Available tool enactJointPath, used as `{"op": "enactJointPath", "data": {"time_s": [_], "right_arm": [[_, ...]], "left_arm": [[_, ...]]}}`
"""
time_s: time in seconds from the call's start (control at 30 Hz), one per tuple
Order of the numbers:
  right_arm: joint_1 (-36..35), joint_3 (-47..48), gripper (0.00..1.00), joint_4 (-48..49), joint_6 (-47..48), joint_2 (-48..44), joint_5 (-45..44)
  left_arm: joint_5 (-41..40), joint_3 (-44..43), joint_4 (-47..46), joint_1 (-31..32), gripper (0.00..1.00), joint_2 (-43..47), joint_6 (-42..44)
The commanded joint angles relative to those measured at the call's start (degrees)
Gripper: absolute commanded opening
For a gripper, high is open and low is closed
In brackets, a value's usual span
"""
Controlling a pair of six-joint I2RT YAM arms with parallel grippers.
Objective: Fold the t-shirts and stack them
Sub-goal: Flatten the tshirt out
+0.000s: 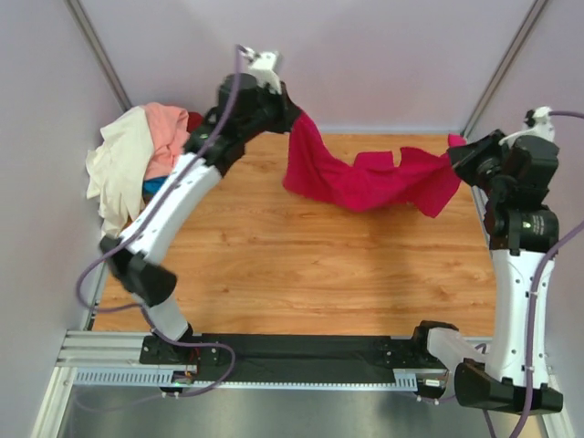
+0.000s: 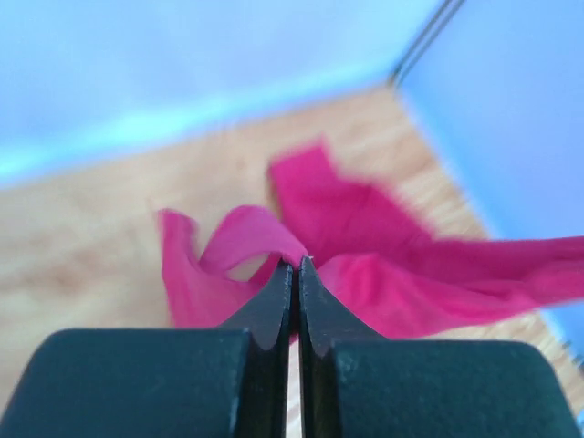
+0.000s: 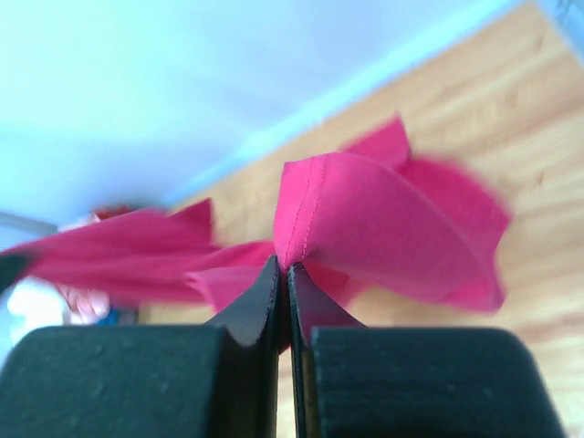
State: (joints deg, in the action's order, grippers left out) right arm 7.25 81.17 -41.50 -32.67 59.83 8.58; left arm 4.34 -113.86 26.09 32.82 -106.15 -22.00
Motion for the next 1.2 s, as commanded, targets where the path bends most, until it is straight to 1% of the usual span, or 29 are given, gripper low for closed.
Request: {"op": "enactJointPath", "data": {"time_s": [0.0,0.03,0.07,0.1,0.17,0.2,0.27,0.3,0.33,0.4,0.43,0.53,0.63,0.67,0.73,0.77,0.8,0.83,0.87,0.93,0.97,1.0,1.03,1.07,1.1,1.13,1.17], "right_arm": [[1.5,8.2,0.01,-3.2,1.7,-2.8,-6.5],[1.8,11.1,0.01,-3.8,2.4,-3.5,-7.8],[1.8,12.2,0.01,-4.5,2.8,-4.4,-11.0],[1.8,13.0,0.0,-4.6,3.3,-6.5,-12.1],[1.8,14.6,0.0,-4.6,4.4,-8.8,-16.0],[1.8,15.0,0.01,-4.6,5.1,-10.2,-17.2],[1.8,16.5,0.0,-4.6,6.5,-14.3,-20.9],[1.8,17.0,0.0,-4.6,7.1,-15.7,-21.8],[1.8,18.4,0.0,-4.5,8.5,-18.3,-23.0],[1.8,20.1,0.0,-4.4,9.9,-20.5,-25.4],[1.7,21.5,0.0,-4.0,10.8,-22.3,-26.2],[1.0,24.3,0.0,-3.4,12.4,-23.7,-26.9],[0.2,29.6,0.0,-3.6,13.4,-21.5,-24.7],[0.1,32.4,0.01,-3.9,13.7,-18.4,-23.4],[0.2,34.8,0.01,-5.3,13.5,-14.2,-21.1],[0.2,35.4,0.0,-5.3,13.2,-10.1,-17.9],[0.1,34.9,0.0,-5.1,11.8,-7.7,-16.2],[0.2,34.2,0.01,-3.6,11.1,-5.5,-12.7],[0.1,32.9,0.0,-2.4,10.4,-0.7,-11.2],[0.2,29.8,0.0,1.6,8.7,4.2,-7.2],[0.2,29.2,0.0,3.1,8.1,7.5,-6.1],[0.2,28.7,0.0,4.5,6.8,13.3,-5.0],[0.1,28.8,0.0,7.5,6.0,17.1,-2.1],[0.1,29.1,0.0,9.0,5.3,20.4,-0.6],[-0.1,30.1,0.0,10.1,4.8,23.7,0.4],[-0.5,32.9,0.01,11.1,4.3,31.5,2.0],[-1.2,35.3,0.0,11.2,4.2,35.0,3.2]], "left_arm": [[-4.2,3.5,-1.0,0.1,0.0,15.0,6.1],[-6.1,5.8,-0.6,0.1,0.0,20.7,7.0],[-6.9,7.0,-0.3,0.2,0.0,23.6,8.3],[-7.3,8.2,0.1,0.2,0.0,29.3,9.1],[-8.3,11.3,0.9,0.3,0.0,34.8,10.5],[-8.6,12.0,1.9,0.3,0.0,40.2,11.0],[-8.6,14.0,2.6,0.4,0.0,45.4,11.8],[-8.6,14.5,3.4,0.4,0.0,50.2,12.6],[-8.7,15.7,3.8,0.4,0.0,52.4,12.9],[-9.0,16.5,5.5,0.4,0.0,58.3,13.6],[-9.2,17.1,5.9,0.3,0.0,60.0,13.8],[-9.7,17.1,7.8,0.3,0.0,64.4,13.9],[-11.2,15.9,10.4,0.4,0.0,64.7,14.4],[-11.7,15.9,10.8,0.4,0.0,64.1,14.6],[-14.1,16.2,11.2,0.4,0.0,62.8,14.7],[-14.8,16.4,11.4,0.4,0.0,61.2,14.8],[-15.7,17.4,11.1,0.4,0.0,60.3,14.9],[-17.9,18.5,10.6,0.4,0.0,59.3,15.5],[-19.1,19.9,8.2,0.4,0.0,57.3,15.8],[-22.7,22.5,6.5,0.1,0.0,54.0,16.5],[-23.2,22.9,5.5,-0.5,0.0,49.9,16.4],[-23.4,23.4,5.1,-1.5,0.0,47.7,16.0],[-22.7,24.2,4.1,-4.5,0.0,45.7,15.2],[-21.7,25.0,1.8,-6.8,0.0,42.0,13.0],[-21.3,26.7,0.6,-8.6,0.0,40.2,11.6],[-20.9,27.1,-0.2,-12.1,0.0,38.1,10.8],[-21.3,27.3,-1.1,-13.0,0.0,33.5,10.4]]}}
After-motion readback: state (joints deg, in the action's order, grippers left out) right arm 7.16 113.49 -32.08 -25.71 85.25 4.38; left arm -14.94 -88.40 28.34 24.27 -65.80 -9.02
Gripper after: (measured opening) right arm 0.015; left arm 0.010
